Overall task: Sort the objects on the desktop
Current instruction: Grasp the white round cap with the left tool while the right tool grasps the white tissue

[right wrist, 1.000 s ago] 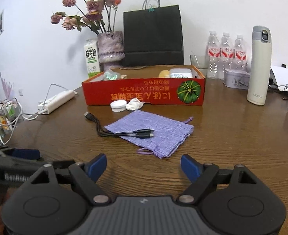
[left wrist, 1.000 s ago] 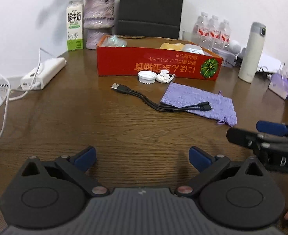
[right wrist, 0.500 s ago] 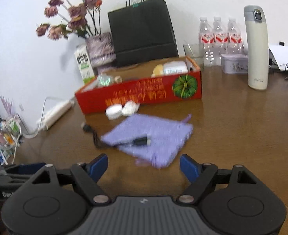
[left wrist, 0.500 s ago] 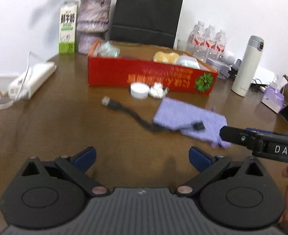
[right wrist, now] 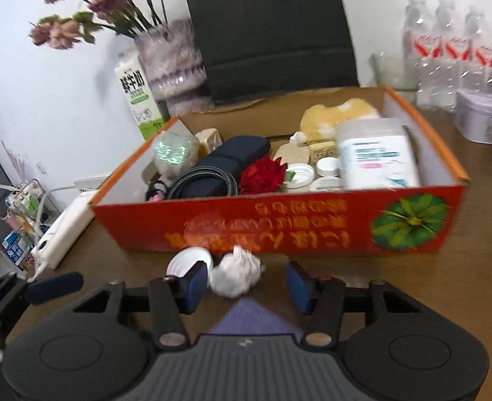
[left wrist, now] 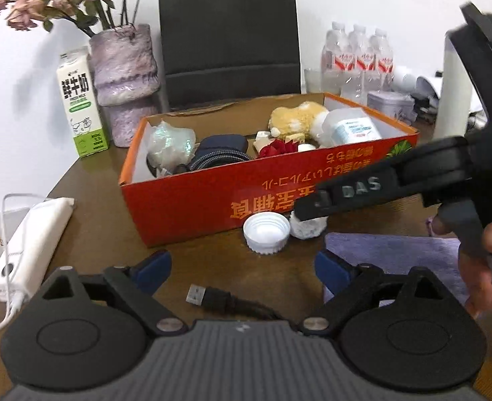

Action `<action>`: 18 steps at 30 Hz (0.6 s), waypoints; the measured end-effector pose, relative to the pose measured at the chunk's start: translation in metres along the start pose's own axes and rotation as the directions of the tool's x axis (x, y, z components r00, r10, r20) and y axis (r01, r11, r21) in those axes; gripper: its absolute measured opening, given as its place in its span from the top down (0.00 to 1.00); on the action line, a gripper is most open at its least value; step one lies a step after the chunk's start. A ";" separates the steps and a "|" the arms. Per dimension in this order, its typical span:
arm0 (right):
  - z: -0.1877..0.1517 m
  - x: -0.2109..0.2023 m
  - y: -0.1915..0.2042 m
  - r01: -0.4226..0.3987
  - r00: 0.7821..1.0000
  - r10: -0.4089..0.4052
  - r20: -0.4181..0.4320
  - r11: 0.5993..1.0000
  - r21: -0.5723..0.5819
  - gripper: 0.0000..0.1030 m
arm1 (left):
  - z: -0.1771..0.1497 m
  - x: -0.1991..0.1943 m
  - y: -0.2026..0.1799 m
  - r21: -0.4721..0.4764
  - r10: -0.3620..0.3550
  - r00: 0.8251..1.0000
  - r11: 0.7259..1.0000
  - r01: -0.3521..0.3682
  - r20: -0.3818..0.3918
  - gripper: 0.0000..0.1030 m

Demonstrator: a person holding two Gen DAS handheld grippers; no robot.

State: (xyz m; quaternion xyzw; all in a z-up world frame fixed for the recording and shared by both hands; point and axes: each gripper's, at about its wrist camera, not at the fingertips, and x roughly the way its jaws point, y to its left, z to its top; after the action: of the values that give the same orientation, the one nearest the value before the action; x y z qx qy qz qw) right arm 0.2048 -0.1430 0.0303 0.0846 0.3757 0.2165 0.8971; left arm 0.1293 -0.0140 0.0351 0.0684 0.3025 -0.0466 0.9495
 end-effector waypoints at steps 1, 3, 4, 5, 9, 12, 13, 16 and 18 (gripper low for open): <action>0.001 0.007 -0.002 -0.021 1.000 0.022 -0.021 1.000 0.016 0.61 | 0.004 0.009 -0.002 0.004 -0.004 1.000 1.000 0.005 -0.019 0.16; -0.003 0.009 -0.007 -0.042 0.999 0.042 -0.021 0.998 0.043 0.84 | 0.010 0.022 -0.002 -0.006 -0.021 0.999 1.000 0.021 -0.047 0.22; -0.004 0.006 -0.010 -0.045 0.999 0.046 -0.018 0.997 0.059 0.84 | 0.014 0.029 -0.001 -0.020 -0.030 0.998 0.999 0.029 -0.053 0.22; -0.005 -0.003 -0.013 -0.038 0.999 0.038 0.001 0.997 0.066 0.86 | 0.017 0.034 0.000 -0.033 -0.041 0.998 0.999 0.039 -0.050 0.22; -0.005 -0.042 -0.025 -0.002 0.995 -0.007 0.102 0.997 0.082 0.86 | 0.026 0.054 0.000 -0.094 -0.070 0.996 0.993 0.064 -0.062 0.39; -0.006 -0.071 -0.029 0.008 0.987 -0.022 0.162 0.996 0.087 0.86 | 0.026 0.056 0.001 -0.130 -0.095 0.991 0.988 0.083 -0.090 0.61; -0.006 -0.078 -0.029 0.010 0.984 -0.025 0.179 0.996 0.086 0.86 | 0.026 0.049 0.000 -0.125 -0.089 0.993 0.989 0.079 -0.081 0.61; -0.014 -0.102 -0.021 0.025 0.974 -0.037 0.222 0.998 0.058 0.86 | 0.027 0.009 -0.007 -0.089 -0.084 0.996 0.992 0.084 0.010 0.61; -0.025 -0.116 -0.011 0.049 0.969 -0.053 0.239 0.999 0.021 0.86 | 0.025 -0.023 -0.008 -0.107 -0.097 0.994 0.989 0.103 0.058 0.61</action>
State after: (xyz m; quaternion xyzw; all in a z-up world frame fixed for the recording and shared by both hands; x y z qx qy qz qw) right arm 0.1179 -0.2055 0.0830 0.1070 0.2682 0.1789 0.9405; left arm 0.1243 -0.0250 0.0678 -0.0005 0.2828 -0.0791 0.9559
